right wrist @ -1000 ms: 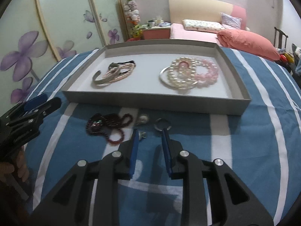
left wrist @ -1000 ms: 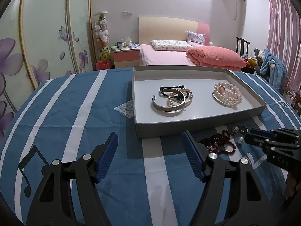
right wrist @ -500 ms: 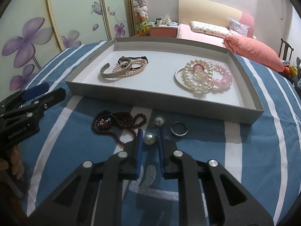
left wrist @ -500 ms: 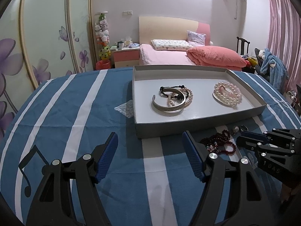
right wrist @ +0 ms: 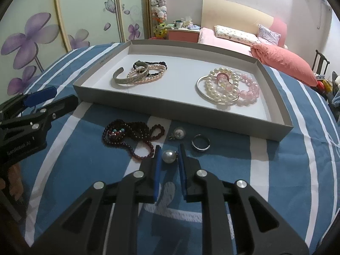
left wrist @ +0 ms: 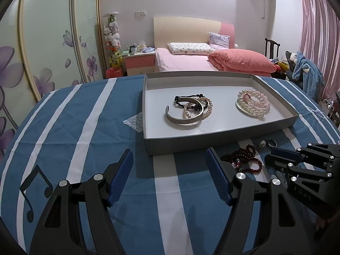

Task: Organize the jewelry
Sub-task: 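Close the left tool on the red beaded strand while the right tool closes on the pearl earring, then lift and carry the red beaded strand and pearl earring over the tray with both tools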

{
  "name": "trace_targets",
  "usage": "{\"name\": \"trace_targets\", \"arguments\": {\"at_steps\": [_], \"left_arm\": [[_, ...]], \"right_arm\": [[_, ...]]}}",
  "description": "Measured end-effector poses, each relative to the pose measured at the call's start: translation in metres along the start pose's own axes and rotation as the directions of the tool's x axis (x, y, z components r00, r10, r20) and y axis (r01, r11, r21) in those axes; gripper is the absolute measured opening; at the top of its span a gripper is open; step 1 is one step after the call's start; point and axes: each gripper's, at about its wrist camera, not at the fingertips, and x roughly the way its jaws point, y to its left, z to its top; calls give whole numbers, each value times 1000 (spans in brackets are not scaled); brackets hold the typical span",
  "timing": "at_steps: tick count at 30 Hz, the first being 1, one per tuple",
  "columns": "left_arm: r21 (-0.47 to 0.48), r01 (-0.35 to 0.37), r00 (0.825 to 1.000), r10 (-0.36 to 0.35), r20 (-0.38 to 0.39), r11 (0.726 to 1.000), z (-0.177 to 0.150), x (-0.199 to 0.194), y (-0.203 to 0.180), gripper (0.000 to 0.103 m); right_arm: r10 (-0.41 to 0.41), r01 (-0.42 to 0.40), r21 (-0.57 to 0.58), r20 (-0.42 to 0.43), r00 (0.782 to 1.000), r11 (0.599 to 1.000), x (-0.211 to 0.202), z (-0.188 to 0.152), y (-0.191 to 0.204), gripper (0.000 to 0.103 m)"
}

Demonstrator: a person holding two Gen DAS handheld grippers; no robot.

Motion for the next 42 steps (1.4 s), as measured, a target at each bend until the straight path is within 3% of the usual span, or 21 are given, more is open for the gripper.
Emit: {"name": "trace_targets", "arguments": {"at_steps": [11, 14, 19, 27, 29, 31, 33, 42], "left_arm": [[18, 29, 1000, -28, -12, 999, 0, 1, -8, 70], [53, 58, 998, -57, -32, 997, 1, 2, -20, 77], [121, 136, 985, -121, -125, 983, 5, 20, -53, 78], [199, 188, 966, -144, -216, 962, 5, 47, -87, 79], [191, 192, 964, -149, -221, 963, 6, 52, -88, 62], [180, 179, 969, -141, -205, 967, 8, 51, -84, 33], [166, 172, 968, -135, -209, 971, 9, 50, -77, 17], [77, 86, 977, -69, -200, 993, -9, 30, -23, 13]], "right_arm": [[-47, 49, 55, -26, 999, 997, -14, -21, -30, 14], [-63, 65, 77, -26, 998, 995, -17, -25, -42, 14], [-75, 77, 117, -22, 997, 990, -17, -26, -54, 14], [-71, 73, 116, -21, 997, 991, -14, -24, -54, 14], [-70, 72, 117, -22, 997, 990, -14, -24, -54, 14], [-66, 68, 119, -23, 998, 991, -13, -23, -54, 14], [-60, 62, 121, -24, 998, 991, -12, -22, -53, 14], [-58, 60, 115, -17, 998, 992, -4, -14, -46, 14]]}}
